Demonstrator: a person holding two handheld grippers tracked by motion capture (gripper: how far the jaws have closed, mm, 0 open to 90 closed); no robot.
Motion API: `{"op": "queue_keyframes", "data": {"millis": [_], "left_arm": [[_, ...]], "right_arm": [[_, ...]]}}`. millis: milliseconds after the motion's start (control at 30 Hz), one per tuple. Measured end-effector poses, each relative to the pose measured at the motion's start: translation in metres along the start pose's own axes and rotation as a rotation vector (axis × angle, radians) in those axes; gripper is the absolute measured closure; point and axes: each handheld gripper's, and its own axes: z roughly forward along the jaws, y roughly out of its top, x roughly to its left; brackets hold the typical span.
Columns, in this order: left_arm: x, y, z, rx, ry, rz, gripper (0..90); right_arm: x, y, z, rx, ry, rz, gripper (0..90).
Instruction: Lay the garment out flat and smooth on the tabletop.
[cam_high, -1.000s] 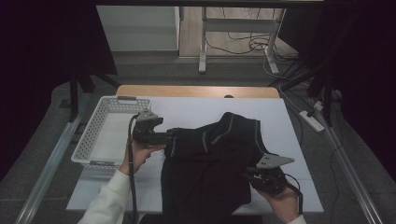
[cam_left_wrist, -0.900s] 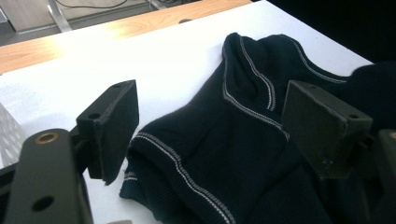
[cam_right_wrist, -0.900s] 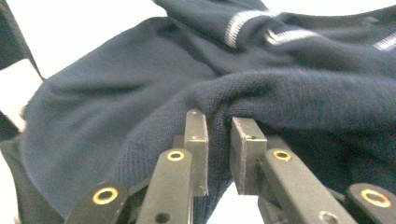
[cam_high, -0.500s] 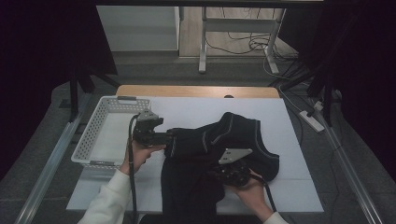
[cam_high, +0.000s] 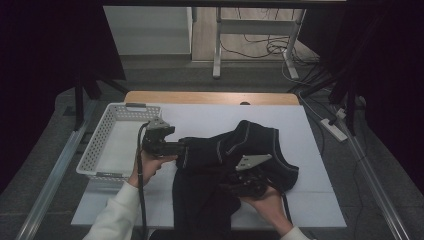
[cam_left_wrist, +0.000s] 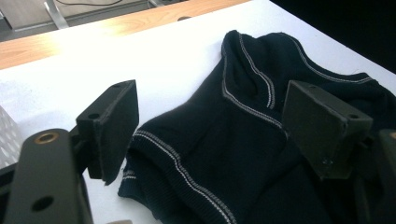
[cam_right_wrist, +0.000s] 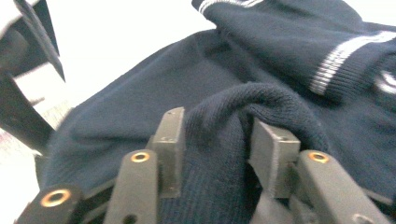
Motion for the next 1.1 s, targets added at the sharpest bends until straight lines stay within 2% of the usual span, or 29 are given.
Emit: {"op": "queue_keyframes", "data": {"millis": [100, 200, 300, 400, 667, 800, 1000, 1100], "left_arm": [[-0.001, 0.0, 0.0, 0.002, 0.001, 0.001, 20.0], [-0.002, 0.0, 0.0, -0.001, 0.002, 0.004, 20.0], [-0.002, 0.0, 0.0, 0.001, 0.003, 0.002, 20.0], [-0.002, 0.0, 0.001, 0.004, 0.003, 0.004, 20.0], [-0.002, 0.0, 0.001, 0.003, 0.002, 0.005, 19.9], [-0.003, 0.0, 0.0, -0.002, 0.002, 0.007, 19.9], [-0.002, 0.0, 0.0, -0.002, 0.001, 0.006, 19.9], [-0.002, 0.0, 0.0, -0.001, 0.001, 0.006, 19.9]], "right_arm": [[0.001, -0.015, -0.019, -0.024, -0.019, 0.011, 49.9], [0.001, -0.032, -0.036, -0.032, -0.061, 0.014, 49.7], [-0.003, -0.048, -0.045, -0.046, -0.062, 0.066, 50.7], [-0.005, -0.055, -0.04, -0.007, -0.092, 0.067, 52.2], [0.001, -0.052, -0.016, 0.044, -0.072, 0.028, 55.3], [0.001, -0.052, -0.01, 0.07, -0.107, 0.003, 55.4], [-0.017, -0.057, -0.014, 0.085, -0.163, 0.034, 56.4], [-0.019, -0.058, -0.014, 0.08, -0.143, 0.054, 56.4]]}}
